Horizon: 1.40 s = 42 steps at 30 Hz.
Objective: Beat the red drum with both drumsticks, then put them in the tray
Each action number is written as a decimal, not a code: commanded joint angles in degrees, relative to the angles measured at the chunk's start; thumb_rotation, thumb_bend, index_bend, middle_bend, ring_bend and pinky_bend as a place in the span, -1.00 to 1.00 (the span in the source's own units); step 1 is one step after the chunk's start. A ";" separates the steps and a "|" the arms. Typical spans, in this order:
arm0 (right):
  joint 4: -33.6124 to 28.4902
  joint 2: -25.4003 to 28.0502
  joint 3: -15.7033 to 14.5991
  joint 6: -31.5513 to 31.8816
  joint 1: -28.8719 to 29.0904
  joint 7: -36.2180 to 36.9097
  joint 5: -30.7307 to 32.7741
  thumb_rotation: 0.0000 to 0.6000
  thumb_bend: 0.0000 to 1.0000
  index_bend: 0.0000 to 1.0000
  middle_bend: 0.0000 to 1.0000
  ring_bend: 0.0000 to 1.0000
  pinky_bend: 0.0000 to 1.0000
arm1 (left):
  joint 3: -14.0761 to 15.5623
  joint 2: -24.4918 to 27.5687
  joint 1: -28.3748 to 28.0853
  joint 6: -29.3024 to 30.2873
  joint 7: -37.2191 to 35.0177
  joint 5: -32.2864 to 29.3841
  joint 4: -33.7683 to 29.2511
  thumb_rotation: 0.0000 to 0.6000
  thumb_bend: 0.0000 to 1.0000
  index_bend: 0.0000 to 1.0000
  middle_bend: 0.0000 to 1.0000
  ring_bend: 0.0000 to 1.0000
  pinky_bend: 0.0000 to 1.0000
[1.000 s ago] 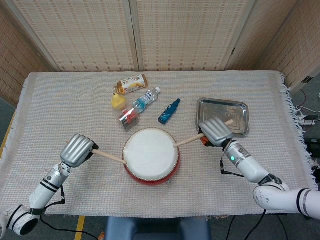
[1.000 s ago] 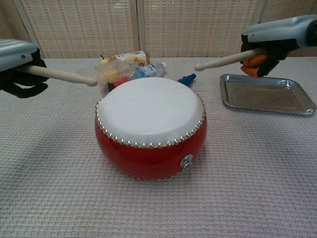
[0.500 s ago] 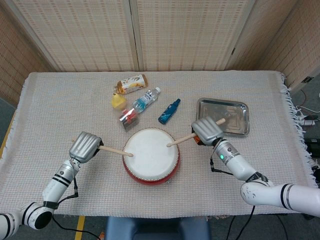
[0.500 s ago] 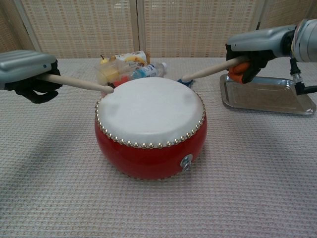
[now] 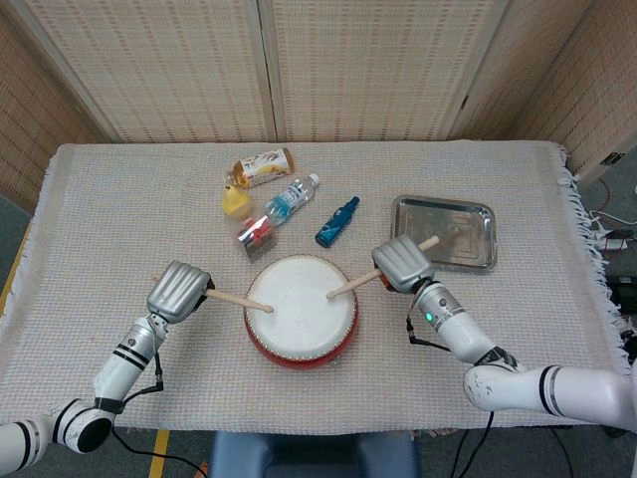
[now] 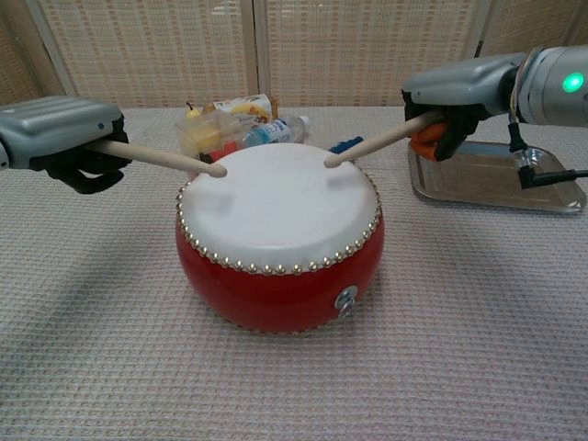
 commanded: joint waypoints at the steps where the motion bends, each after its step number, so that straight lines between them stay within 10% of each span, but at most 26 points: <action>1: -2.61 2.20 2.76 0.92 -0.75 3.93 -2.17 1.00 0.94 1.00 1.00 1.00 1.00 | 1.73 -1.86 -0.90 -0.82 5.08 0.10 2.59 1.00 0.69 1.00 1.00 1.00 1.00; 16: 4.07 -4.39 -3.75 -0.05 3.32 -8.69 5.75 1.00 0.94 1.00 1.00 1.00 1.00 | -1.96 3.80 0.20 2.70 -0.53 -2.89 -4.88 1.00 0.69 1.00 1.00 1.00 1.00; 29: -1.71 0.69 3.20 1.41 -0.13 5.27 -2.50 1.00 0.94 1.00 1.00 1.00 1.00 | 2.01 -2.85 -1.60 1.57 8.99 -2.72 1.61 1.00 0.69 1.00 1.00 1.00 1.00; 42: 4.87 -4.41 -1.63 -0.76 2.09 -2.55 2.50 1.00 0.94 1.00 1.00 1.00 1.00 | -2.16 1.74 -0.67 3.42 0.57 -5.35 -5.63 1.00 0.69 1.00 1.00 1.00 1.00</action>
